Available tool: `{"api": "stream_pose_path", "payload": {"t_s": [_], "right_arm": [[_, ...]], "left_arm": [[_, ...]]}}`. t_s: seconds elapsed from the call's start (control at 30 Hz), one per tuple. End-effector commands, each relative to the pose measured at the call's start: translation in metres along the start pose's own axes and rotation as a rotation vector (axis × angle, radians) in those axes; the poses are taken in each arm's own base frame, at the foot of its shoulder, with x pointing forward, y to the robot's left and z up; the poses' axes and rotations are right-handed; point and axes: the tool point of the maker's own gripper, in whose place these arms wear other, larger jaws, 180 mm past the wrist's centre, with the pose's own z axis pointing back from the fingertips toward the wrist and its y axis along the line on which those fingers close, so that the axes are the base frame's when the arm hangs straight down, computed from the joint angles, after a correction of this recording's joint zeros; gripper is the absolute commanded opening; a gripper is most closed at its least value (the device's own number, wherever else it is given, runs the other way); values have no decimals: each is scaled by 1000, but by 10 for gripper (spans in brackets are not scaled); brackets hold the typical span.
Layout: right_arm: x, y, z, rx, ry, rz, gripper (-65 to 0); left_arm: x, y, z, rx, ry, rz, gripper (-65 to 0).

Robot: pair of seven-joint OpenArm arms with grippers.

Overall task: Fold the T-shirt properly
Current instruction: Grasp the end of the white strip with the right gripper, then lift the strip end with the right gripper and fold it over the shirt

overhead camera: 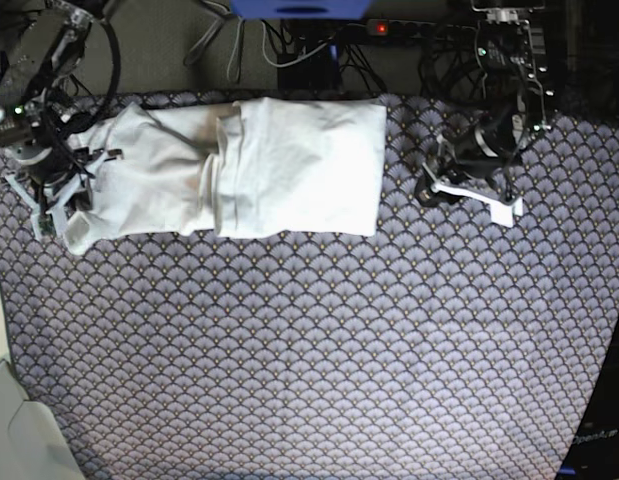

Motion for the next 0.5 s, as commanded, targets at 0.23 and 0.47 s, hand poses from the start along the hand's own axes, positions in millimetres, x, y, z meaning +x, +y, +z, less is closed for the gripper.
{"api": "stream_pose_path", "payload": {"t_s": [0.23, 0.47], "right_arm": [[28, 48, 8, 95, -96, 66, -635], [38, 73, 9, 153, -138, 33, -635]], "left_arm": [[24, 2, 11, -5, -43, -60, -416], [23, 11, 14, 19, -35, -72, -416]]}}
